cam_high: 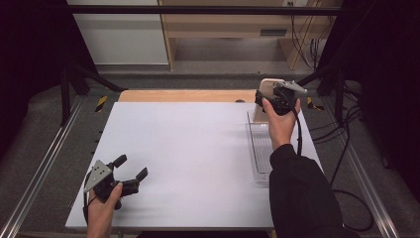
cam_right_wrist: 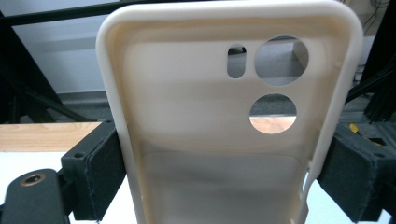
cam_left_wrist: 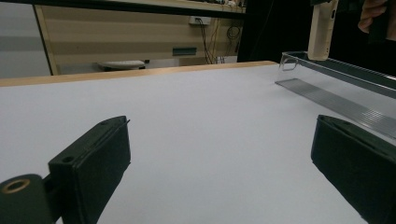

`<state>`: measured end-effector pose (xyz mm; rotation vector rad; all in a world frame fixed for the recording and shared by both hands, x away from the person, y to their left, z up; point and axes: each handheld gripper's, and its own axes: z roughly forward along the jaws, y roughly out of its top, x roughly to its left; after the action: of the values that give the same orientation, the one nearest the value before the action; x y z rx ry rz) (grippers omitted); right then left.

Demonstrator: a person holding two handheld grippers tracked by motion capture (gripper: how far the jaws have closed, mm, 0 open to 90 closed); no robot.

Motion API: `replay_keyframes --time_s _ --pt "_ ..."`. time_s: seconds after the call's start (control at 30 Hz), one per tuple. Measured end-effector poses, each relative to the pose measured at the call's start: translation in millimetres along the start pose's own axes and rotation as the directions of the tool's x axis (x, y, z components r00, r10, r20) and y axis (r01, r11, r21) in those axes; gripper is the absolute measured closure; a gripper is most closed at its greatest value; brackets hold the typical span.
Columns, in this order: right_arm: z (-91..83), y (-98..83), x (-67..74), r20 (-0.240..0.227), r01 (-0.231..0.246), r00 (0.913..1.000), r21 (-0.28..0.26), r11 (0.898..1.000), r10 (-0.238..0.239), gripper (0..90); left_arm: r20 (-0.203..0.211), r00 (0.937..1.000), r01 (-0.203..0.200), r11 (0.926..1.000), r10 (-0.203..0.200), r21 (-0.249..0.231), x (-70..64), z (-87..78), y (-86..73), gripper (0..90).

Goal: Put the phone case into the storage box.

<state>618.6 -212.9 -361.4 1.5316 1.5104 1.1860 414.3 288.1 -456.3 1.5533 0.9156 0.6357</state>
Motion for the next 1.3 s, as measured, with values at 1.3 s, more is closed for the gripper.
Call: replay_keyframes --time_s 1.3 --pt "15.5 -21.0 -0.3 0.033 0.028 0.999 0.038 0.999 -0.029 11.4 0.011 0.9999 -0.011 0.9999 0.011 -0.003 -1.5 0.7 -0.1 4.5"
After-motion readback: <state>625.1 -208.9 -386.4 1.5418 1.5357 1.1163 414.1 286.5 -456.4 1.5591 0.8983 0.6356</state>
